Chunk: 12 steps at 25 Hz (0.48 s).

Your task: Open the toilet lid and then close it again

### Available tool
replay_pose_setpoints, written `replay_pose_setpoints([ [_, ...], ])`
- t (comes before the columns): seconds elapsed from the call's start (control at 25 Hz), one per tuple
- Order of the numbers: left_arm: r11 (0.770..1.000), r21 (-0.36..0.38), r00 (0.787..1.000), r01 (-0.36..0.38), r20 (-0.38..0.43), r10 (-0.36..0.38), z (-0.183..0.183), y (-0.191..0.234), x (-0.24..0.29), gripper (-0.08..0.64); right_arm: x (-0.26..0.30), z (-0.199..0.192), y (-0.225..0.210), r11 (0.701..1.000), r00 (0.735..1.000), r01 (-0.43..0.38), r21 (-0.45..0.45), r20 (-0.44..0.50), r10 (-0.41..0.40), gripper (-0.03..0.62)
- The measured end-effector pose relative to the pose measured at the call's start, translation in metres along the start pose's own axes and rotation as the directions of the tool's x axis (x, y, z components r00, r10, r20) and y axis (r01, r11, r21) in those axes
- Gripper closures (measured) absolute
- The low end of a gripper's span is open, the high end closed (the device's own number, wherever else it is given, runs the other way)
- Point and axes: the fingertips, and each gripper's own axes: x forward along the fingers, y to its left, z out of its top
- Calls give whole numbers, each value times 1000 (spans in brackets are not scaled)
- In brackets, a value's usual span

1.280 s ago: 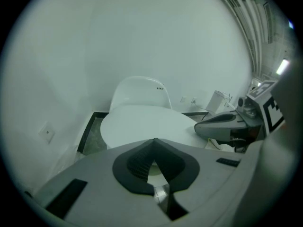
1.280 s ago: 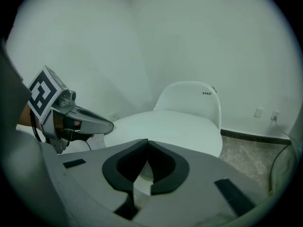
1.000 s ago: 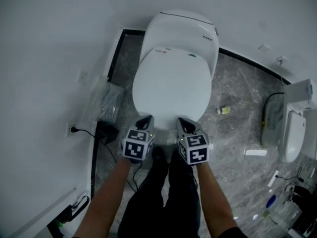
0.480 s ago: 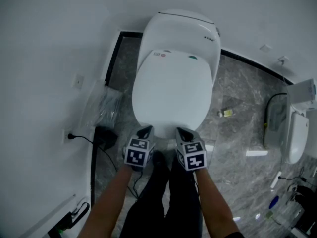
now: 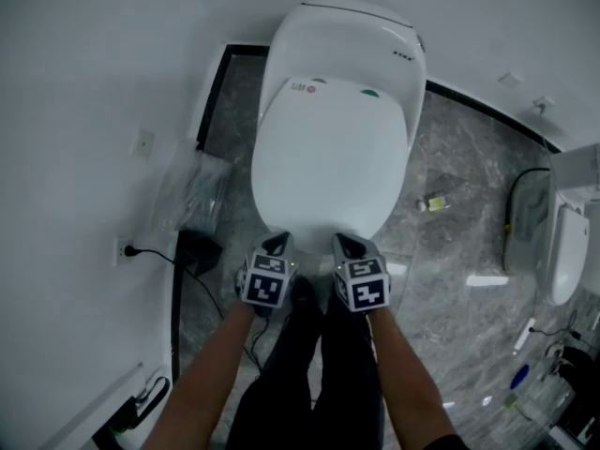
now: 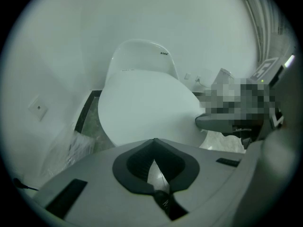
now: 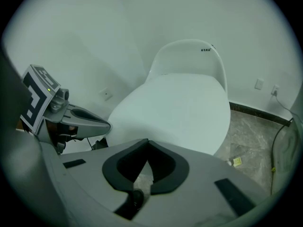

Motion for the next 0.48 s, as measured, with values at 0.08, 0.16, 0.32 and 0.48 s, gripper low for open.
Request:
replay_pose_setpoints([
  [0.08, 1000, 1, 1000, 0, -3, 0, -6, 0, -1, 551, 5, -4, -1, 1000, 1000, 6, 1, -11, -6, 581],
  [0.16, 1000, 3, 1000, 6, -13, -6, -12, -1, -2, 551, 9, -9, -4, 1000, 999, 16, 3, -29, -16, 581],
  [0.32, 1000, 0, 1000, 15, -23, -15, -21, -1, -5, 551, 19, -15, -7, 1000, 998, 28, 8, -55, -28, 581],
  [0.48, 999, -11, 999, 39, -4, -39, -23, -7, -16, 551, 25, -20, -11, 998, 998, 29, 58, -51, -26, 581],
])
